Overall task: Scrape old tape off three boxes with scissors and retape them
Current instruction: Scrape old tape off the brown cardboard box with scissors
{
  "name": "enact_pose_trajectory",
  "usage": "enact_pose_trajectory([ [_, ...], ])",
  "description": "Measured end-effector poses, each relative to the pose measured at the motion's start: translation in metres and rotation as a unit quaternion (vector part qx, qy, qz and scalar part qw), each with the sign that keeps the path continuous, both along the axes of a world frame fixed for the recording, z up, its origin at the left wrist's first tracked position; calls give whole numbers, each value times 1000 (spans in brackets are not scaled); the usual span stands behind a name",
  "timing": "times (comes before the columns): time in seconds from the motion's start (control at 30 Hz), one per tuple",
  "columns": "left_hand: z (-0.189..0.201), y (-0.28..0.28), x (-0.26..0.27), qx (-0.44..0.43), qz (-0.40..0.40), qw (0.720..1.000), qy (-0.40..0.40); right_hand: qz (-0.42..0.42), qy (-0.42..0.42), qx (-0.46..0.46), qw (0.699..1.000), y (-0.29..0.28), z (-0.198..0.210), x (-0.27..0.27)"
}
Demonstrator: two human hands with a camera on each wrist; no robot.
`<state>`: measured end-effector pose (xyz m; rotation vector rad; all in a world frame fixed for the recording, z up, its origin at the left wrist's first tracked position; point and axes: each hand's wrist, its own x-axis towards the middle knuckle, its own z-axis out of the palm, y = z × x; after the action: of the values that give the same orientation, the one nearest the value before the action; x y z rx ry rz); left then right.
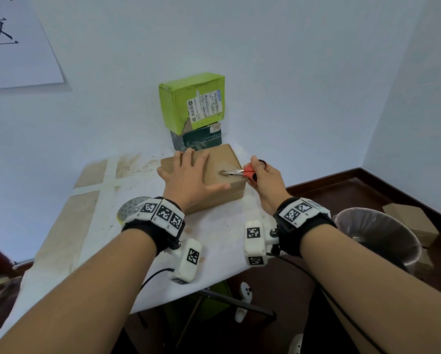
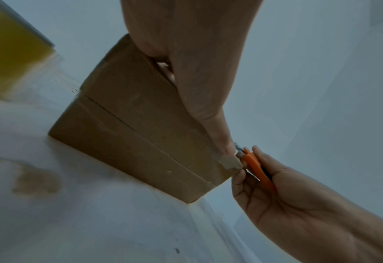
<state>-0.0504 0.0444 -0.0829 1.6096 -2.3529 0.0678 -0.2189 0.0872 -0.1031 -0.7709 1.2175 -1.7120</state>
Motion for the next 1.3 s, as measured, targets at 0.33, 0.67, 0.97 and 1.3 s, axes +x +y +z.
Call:
enact_pose_trajectory([
  [0.33,1,4,2,8,-10,1000,-15,-92,-79,10,993,2,12,-10],
  [0.67,12,6,19,14,-16,996,82,-91,-86,66,990,17,33,-12],
  [0.97,42,14,9,80,-38,977,196,29,-34,46,998,10,65,9],
  [1.3,52,15,20,90,-94,933,335,-59,76,-1,995,3,64,19],
])
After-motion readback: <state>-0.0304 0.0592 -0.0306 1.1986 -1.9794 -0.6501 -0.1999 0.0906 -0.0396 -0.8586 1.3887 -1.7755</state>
